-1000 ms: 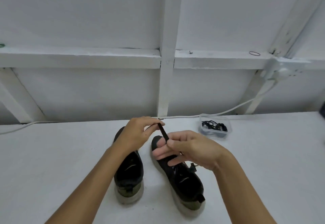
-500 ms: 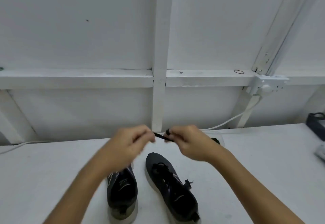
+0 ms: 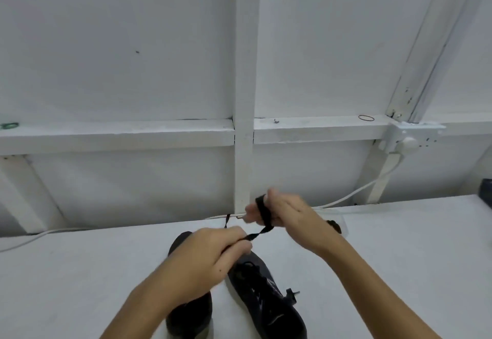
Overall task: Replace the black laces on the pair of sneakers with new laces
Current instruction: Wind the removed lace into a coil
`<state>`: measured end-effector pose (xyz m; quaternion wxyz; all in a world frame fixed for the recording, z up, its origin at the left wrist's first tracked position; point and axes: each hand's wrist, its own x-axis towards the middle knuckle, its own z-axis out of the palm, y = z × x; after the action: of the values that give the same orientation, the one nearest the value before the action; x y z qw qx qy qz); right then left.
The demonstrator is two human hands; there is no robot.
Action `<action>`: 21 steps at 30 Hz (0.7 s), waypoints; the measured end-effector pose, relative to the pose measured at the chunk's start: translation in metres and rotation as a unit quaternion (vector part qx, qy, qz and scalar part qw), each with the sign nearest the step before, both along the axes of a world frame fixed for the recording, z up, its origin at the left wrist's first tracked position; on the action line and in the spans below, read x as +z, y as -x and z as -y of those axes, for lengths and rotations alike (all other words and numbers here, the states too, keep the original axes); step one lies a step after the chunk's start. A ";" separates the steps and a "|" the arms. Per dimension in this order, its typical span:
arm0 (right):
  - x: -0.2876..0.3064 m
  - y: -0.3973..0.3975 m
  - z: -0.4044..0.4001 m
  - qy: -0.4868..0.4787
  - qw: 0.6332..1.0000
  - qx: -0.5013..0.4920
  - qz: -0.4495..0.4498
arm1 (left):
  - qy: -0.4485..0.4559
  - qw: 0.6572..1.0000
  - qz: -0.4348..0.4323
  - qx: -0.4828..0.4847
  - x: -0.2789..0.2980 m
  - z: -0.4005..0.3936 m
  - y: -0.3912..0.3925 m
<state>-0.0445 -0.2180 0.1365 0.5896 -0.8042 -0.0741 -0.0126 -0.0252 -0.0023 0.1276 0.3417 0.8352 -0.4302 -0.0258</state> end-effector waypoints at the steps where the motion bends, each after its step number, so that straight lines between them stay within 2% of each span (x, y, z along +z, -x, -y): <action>1: -0.005 0.003 -0.003 0.023 0.998 0.040 -0.050 | 0.020 1.000 0.019 0.006 0.014 -0.003 -0.005; 3: -0.007 0.014 -0.013 -0.073 0.975 0.153 -0.145 | 0.067 0.997 0.020 0.027 0.037 -0.007 -0.020; 5: 0.003 0.021 -0.020 -0.241 0.930 0.222 -0.166 | 0.105 0.994 -0.021 0.037 0.042 -0.004 -0.033; 7: 0.017 0.024 -0.019 -0.380 0.885 0.240 -0.120 | 0.098 0.992 -0.071 0.027 0.027 0.004 -0.034; 9: 0.026 0.020 -0.014 -0.461 0.858 0.221 -0.055 | 0.056 0.994 -0.096 0.002 0.004 0.011 -0.021; 10: 0.026 0.013 -0.010 -0.456 0.869 0.187 -0.035 | 0.025 0.996 -0.087 -0.015 -0.006 0.012 -0.011; 12: 0.017 -0.002 -0.004 -0.351 0.929 0.108 -0.034 | -0.046 0.996 -0.057 -0.056 -0.011 0.012 0.008; 13: 0.009 -0.006 -0.004 -0.281 0.954 0.090 -0.052 | -0.066 0.994 -0.051 -0.064 -0.002 0.010 0.014; 15: -0.011 -0.006 -0.004 -0.170 0.974 0.107 -0.101 | -0.057 0.997 -0.029 -0.044 0.020 0.002 0.006; 17: -0.021 0.001 -0.012 -0.147 0.961 0.180 -0.152 | -0.020 1.000 -0.019 -0.008 0.041 -0.009 -0.015; 19: -0.015 0.013 -0.020 -0.232 0.927 0.237 -0.174 | 0.013 0.999 -0.026 0.020 0.046 -0.013 -0.036; 21: 0.000 0.020 -0.022 -0.344 0.894 0.245 -0.147 | 0.027 0.996 -0.080 0.017 0.031 -0.006 -0.042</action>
<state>-0.0644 -0.1964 0.1363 0.8182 -0.4999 -0.1720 0.2260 0.0171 0.0039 0.1584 0.3983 0.8277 -0.3881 -0.0751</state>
